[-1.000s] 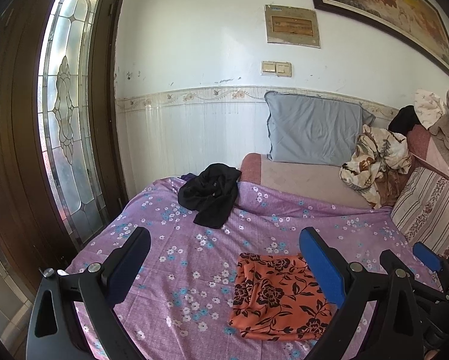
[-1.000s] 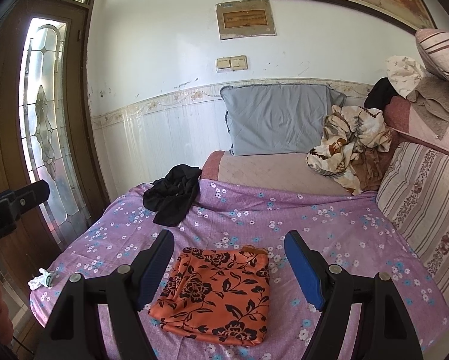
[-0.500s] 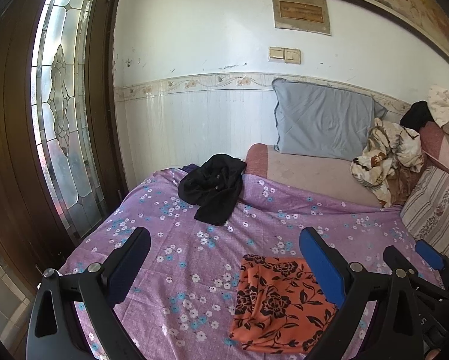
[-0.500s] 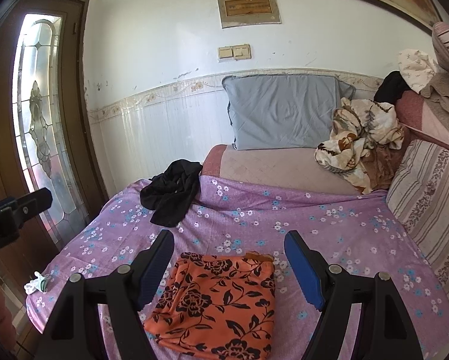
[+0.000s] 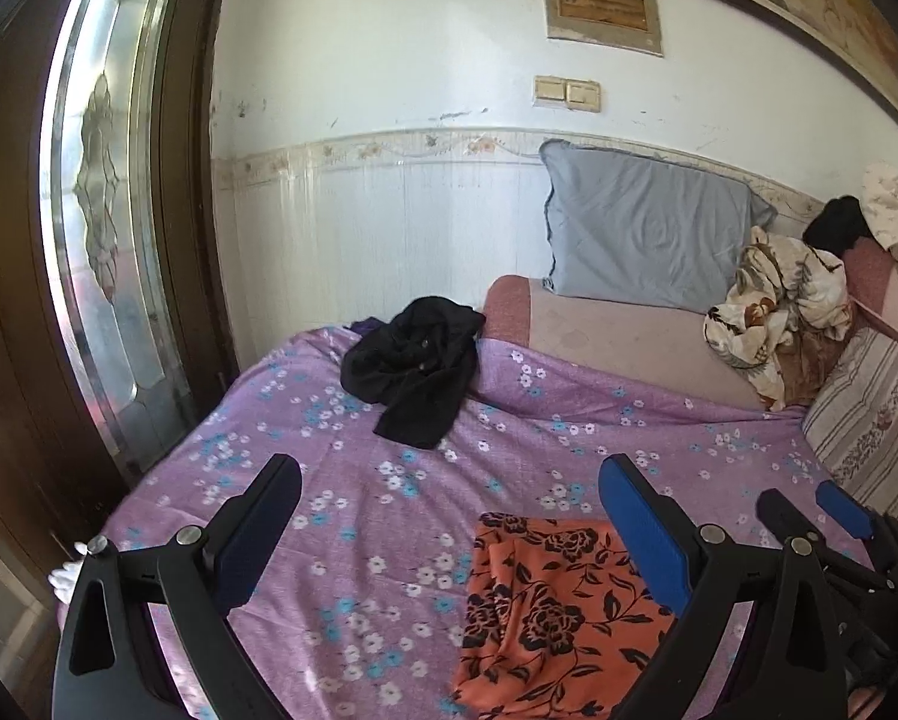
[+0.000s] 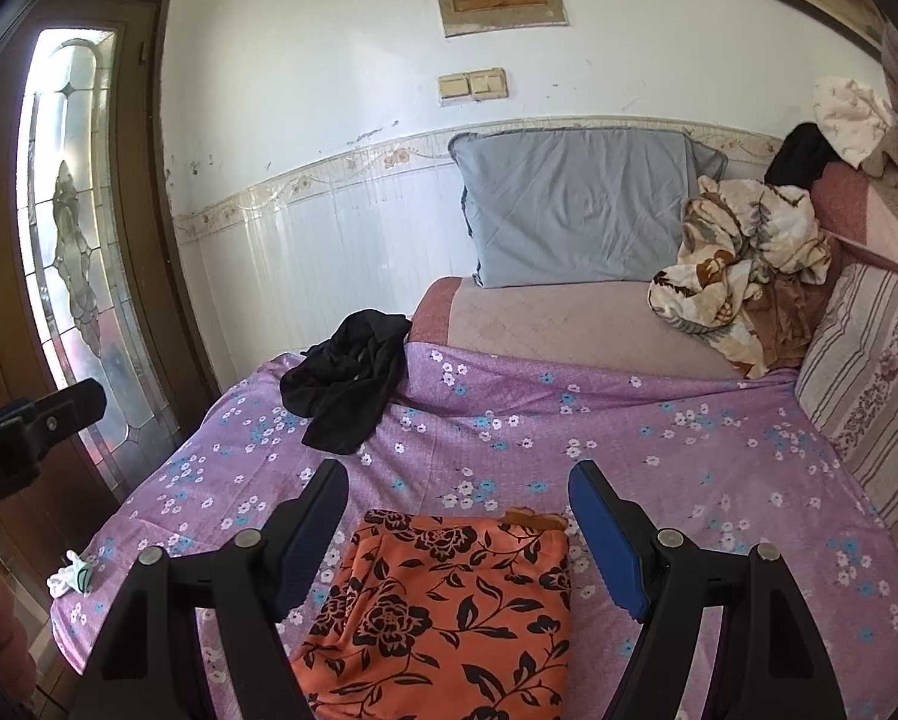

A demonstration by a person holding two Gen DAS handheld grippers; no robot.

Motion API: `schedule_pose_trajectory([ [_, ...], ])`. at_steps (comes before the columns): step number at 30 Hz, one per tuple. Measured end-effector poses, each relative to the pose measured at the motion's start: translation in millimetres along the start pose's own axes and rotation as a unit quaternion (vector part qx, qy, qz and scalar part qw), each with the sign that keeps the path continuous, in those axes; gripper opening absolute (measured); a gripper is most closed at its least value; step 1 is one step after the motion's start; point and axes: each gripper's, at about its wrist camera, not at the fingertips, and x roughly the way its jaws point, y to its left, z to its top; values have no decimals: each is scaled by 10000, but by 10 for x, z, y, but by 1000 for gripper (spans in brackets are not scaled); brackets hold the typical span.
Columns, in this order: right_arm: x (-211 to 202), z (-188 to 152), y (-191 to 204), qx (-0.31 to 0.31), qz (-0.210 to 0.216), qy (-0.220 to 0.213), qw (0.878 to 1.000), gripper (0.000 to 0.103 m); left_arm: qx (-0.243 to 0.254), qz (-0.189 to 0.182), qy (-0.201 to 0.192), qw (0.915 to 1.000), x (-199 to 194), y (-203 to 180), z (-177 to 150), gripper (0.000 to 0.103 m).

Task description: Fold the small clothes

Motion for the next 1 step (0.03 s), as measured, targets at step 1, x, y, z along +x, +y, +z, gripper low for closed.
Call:
schedule_pose_trajectory([
  [1, 46, -16, -51, 34, -44, 4, 10000, 79, -89, -48, 31, 9999, 101, 40, -17, 99],
])
